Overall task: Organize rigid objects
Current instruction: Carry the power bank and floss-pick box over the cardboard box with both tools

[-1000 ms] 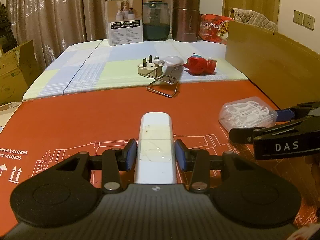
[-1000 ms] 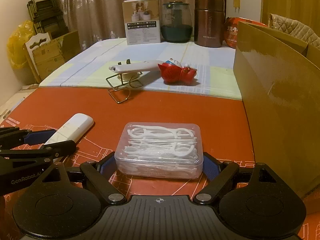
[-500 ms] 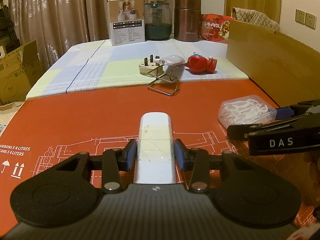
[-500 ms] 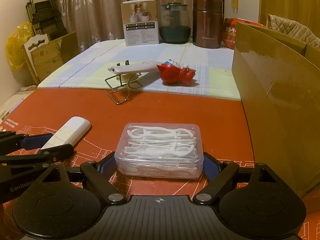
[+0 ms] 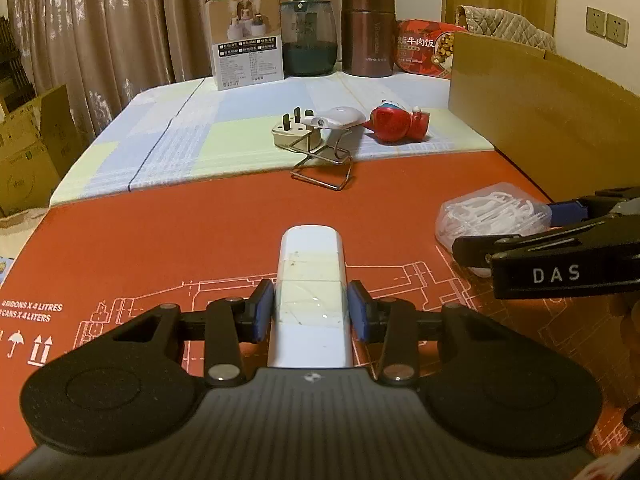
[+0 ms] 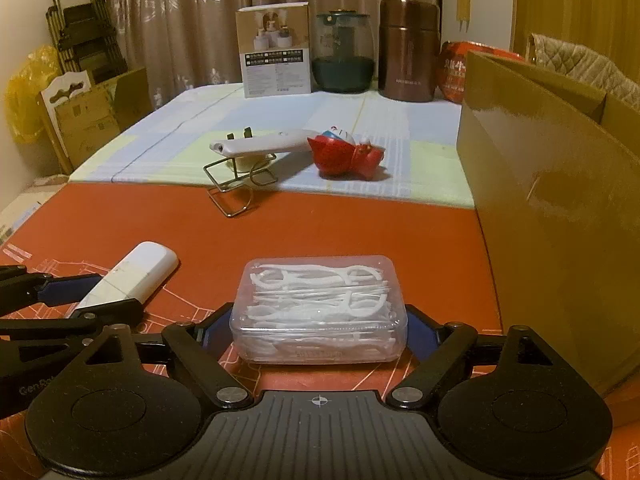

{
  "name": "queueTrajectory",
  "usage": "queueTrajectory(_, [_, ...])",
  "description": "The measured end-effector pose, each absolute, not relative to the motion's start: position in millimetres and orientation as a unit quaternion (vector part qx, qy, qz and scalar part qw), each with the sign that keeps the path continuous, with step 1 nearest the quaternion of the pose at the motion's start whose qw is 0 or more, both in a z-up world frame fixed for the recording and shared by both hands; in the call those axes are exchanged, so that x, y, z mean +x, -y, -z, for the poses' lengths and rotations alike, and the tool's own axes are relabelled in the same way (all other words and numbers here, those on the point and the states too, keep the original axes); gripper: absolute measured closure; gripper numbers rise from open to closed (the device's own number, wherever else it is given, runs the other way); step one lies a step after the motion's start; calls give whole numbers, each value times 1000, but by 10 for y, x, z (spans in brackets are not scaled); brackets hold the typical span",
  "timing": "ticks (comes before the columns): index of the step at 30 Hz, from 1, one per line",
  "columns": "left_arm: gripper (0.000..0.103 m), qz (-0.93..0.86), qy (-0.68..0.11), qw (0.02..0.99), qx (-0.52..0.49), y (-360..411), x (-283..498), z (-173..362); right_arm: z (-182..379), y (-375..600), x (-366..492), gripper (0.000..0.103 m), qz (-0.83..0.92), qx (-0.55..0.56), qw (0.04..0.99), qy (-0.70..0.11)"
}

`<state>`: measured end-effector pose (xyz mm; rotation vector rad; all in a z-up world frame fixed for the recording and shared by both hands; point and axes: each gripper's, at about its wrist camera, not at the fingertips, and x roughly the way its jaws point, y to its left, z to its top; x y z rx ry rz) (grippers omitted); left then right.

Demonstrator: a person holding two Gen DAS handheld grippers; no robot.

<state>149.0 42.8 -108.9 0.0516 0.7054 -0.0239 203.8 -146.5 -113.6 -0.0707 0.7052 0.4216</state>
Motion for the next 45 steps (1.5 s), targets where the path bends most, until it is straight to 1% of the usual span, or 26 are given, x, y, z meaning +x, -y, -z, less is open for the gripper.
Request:
queueTrajectory(10, [68,15,-341,940,11,-448,1497,1017,1029,1456,2016,20,-204,-36,923,-325])
queueTrajectory(21, [68,21,-320,947,-4,-411,1577,720,801,1497,2012,20,-208,-24,930,-301])
queueTrajectory(36, [68,35,-266,963,-31,-306,1639,219,313,1667,1976,20,-204,-17,947,-248])
queueTrajectory(45, [68,55,-250,966,-30,-84,1713,39,-28,2074,2017,20,-172,-3,959,-225])
